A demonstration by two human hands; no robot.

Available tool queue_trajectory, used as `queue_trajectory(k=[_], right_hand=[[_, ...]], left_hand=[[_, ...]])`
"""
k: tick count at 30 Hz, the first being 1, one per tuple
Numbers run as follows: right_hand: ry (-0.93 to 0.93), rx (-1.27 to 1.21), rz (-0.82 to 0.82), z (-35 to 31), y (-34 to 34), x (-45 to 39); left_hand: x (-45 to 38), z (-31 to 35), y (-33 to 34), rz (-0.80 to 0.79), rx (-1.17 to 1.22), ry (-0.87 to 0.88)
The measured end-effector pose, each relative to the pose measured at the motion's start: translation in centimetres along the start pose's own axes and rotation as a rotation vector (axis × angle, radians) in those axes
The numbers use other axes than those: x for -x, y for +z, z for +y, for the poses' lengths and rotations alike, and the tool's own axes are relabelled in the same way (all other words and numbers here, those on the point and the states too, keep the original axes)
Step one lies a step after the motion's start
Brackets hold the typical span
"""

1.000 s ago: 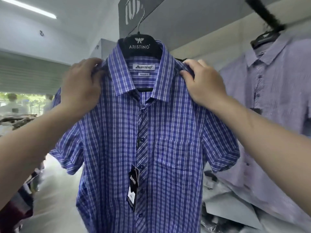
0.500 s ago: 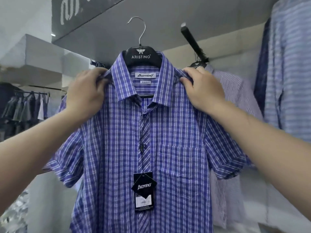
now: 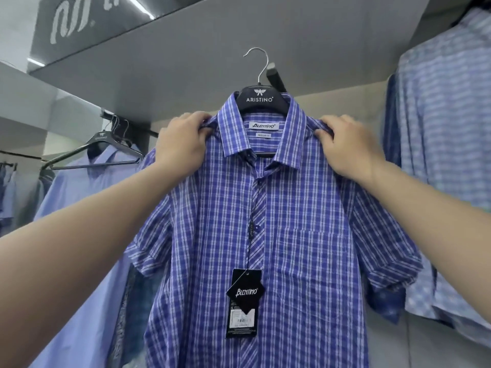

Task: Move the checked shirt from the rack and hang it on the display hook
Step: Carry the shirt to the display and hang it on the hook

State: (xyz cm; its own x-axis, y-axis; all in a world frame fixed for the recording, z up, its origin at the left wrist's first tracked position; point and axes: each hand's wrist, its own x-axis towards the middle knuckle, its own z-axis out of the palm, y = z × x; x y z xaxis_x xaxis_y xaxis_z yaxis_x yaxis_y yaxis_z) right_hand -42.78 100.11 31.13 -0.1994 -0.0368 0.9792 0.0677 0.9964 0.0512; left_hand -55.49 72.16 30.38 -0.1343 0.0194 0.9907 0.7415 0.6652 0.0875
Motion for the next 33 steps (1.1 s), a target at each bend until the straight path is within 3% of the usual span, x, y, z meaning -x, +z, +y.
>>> queue_trajectory(k=[13, 25, 33], right_hand=[[0.102, 0.132, 0.000, 8.7, 1.7, -6.9], [0.100, 0.006, -0.108, 11.0, 5.6, -10.4], [0.134, -0.075, -0.096, 11.8, 8.0, -10.9]], left_hand=[[-8.1, 4.4, 9.6, -0.012, 0.079, -0.018], [-9.3, 3.4, 15.3, -0.034, 0.143, -0.131], [-9.7, 3.0, 16.7, -0.011, 0.131, -0.150]])
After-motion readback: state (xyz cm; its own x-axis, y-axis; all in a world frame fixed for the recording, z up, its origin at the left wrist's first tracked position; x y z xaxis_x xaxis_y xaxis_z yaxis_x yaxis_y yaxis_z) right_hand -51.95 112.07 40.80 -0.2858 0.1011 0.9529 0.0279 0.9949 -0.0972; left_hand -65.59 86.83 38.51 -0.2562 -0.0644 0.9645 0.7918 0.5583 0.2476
